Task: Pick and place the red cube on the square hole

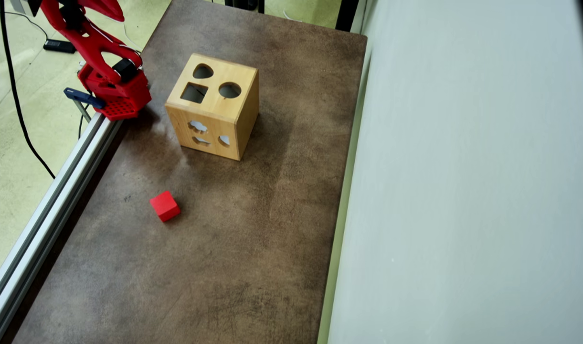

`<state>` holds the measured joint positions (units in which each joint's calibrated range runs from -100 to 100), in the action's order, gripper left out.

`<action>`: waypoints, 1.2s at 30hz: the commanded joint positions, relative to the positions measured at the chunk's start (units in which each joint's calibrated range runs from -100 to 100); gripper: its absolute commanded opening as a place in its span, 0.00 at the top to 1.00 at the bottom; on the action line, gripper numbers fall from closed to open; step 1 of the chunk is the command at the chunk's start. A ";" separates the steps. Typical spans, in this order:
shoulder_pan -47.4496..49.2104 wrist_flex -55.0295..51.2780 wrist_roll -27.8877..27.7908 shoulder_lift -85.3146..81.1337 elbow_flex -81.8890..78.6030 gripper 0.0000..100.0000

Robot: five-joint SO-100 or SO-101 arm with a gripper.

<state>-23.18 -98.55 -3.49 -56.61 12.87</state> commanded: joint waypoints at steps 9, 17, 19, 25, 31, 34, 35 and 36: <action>-10.70 0.72 -0.63 14.61 1.62 0.98; -12.11 0.72 -0.59 24.72 0.91 0.98; -12.11 0.72 -0.59 27.52 0.82 0.98; -12.11 0.72 -0.59 35.76 0.73 0.98; -12.04 0.72 -0.54 39.58 0.82 0.98; -11.37 0.72 -0.49 39.58 0.82 0.98; -11.30 0.72 -0.49 39.58 0.82 0.98; -11.30 0.72 -0.44 39.58 0.82 0.98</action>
<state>-34.89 -98.14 -3.54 -16.86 12.78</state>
